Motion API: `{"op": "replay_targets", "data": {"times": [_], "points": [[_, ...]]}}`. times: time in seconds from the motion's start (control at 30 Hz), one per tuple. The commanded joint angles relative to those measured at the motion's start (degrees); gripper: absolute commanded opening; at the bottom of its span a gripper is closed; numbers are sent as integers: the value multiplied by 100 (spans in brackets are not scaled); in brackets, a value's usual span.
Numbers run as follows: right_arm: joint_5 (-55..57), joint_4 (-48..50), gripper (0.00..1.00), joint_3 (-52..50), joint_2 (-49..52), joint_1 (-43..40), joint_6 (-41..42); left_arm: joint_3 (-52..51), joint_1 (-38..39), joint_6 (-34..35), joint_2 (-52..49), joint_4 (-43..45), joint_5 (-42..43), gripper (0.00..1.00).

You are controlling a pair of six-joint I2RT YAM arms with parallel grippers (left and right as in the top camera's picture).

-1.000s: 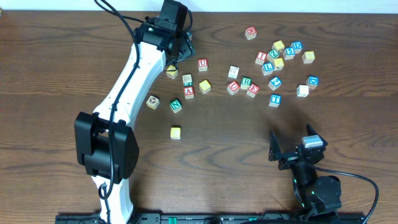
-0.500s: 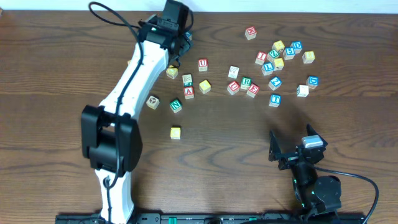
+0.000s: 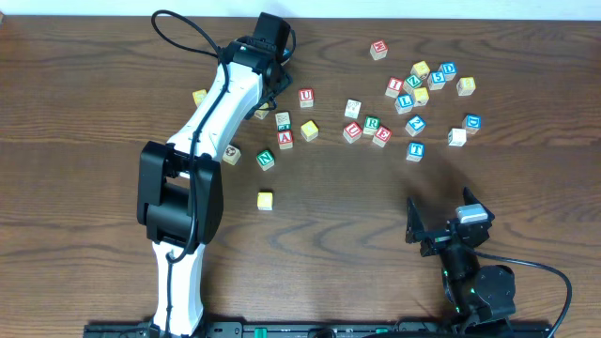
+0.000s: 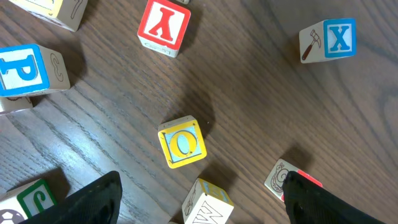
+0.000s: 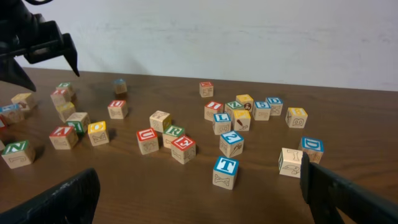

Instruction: Spell out CORL

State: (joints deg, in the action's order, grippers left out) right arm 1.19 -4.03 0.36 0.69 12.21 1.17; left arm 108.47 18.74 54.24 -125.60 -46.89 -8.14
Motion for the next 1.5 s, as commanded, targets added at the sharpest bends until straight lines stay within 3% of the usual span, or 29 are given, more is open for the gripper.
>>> {"op": "replay_targets", "data": {"times": [0.0,1.47], "points": [[-28,-26,99,-7,-31,-39,-59,72,-42,76,-175,-63,-160,82],[-28,-26,99,-7,-31,-39,-59,50,-42,96,-739,-79,-459,82]]}}
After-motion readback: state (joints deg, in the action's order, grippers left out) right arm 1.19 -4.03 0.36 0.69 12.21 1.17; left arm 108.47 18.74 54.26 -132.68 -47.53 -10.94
